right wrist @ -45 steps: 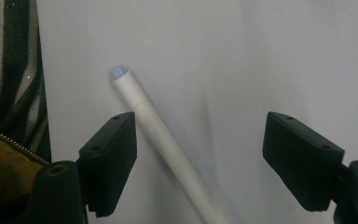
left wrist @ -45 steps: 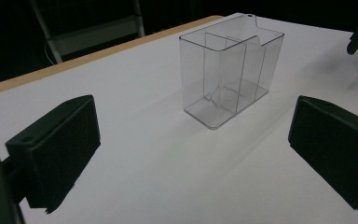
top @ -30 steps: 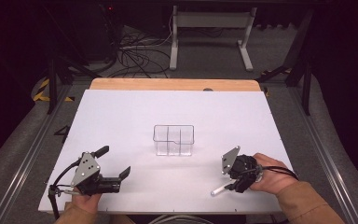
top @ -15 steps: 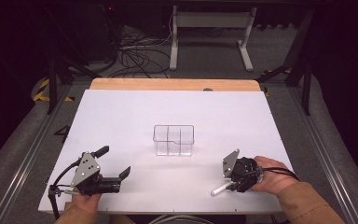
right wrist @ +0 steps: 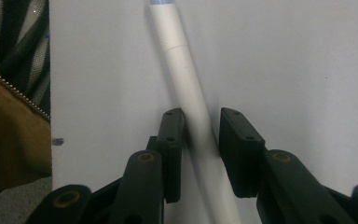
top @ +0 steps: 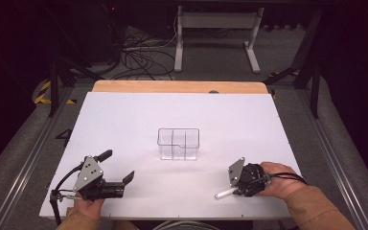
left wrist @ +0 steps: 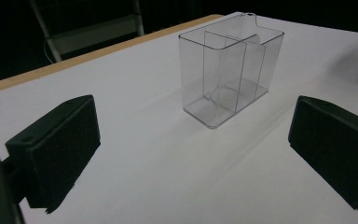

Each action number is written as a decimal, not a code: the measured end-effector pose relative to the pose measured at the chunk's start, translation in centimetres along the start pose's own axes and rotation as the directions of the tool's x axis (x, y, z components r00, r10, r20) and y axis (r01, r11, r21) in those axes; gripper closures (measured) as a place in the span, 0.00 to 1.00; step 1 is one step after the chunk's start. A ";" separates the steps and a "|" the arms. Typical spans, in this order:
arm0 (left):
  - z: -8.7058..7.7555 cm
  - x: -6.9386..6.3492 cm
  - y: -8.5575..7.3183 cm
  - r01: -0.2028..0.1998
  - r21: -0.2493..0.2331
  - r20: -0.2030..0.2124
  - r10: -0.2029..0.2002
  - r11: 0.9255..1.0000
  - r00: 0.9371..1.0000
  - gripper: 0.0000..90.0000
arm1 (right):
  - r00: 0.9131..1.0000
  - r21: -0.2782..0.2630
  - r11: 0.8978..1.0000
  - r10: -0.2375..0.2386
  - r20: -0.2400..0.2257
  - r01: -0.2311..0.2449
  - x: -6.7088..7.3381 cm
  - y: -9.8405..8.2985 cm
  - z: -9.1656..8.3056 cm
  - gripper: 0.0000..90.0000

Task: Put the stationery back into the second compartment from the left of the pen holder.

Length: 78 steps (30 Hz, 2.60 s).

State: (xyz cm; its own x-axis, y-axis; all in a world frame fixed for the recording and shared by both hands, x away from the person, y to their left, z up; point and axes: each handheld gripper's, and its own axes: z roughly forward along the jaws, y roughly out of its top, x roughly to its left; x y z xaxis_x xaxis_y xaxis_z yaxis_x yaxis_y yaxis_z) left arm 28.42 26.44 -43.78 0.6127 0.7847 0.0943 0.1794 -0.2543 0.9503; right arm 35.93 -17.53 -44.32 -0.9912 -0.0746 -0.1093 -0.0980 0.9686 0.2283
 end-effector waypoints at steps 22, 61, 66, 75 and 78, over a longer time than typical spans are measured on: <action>-0.1 0.0 0.0 -0.004 -0.002 -0.004 0.004 1.000 1.000 0.03 | 0.998 -0.098 0.995 -0.008 0.060 0.014 0.4 0.7 -2.9 0.87; -0.6 0.1 -0.1 0.003 0.000 -0.015 -0.003 1.000 1.000 0.03 | 0.915 -0.584 0.800 0.330 0.234 -0.139 -1.5 1.9 -8.6 0.87; -0.8 0.1 -0.2 0.006 0.000 -0.021 -0.006 1.000 1.000 0.03 | 0.903 -0.631 0.761 0.366 0.226 -0.151 -2.0 2.5 -9.0 0.87; -1.3 0.1 -0.4 0.015 -0.002 -0.034 -0.015 1.000 0.999 0.03 | 0.882 -0.679 0.718 0.409 0.234 -0.153 -3.0 4.6 -9.1 0.87; -1.4 0.2 -0.4 0.014 -0.004 -0.040 -0.014 1.000 0.999 0.03 | 0.878 -0.692 0.706 0.418 0.233 -0.153 -3.3 5.3 -9.1 0.87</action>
State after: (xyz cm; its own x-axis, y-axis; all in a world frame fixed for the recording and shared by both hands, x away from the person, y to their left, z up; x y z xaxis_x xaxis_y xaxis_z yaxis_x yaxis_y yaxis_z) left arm 27.35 27.47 -43.76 0.5791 0.8100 0.0925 0.1852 -0.2413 0.9526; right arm 37.89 -14.30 -34.00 -0.8908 0.3943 -0.2257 0.0206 0.5313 0.8469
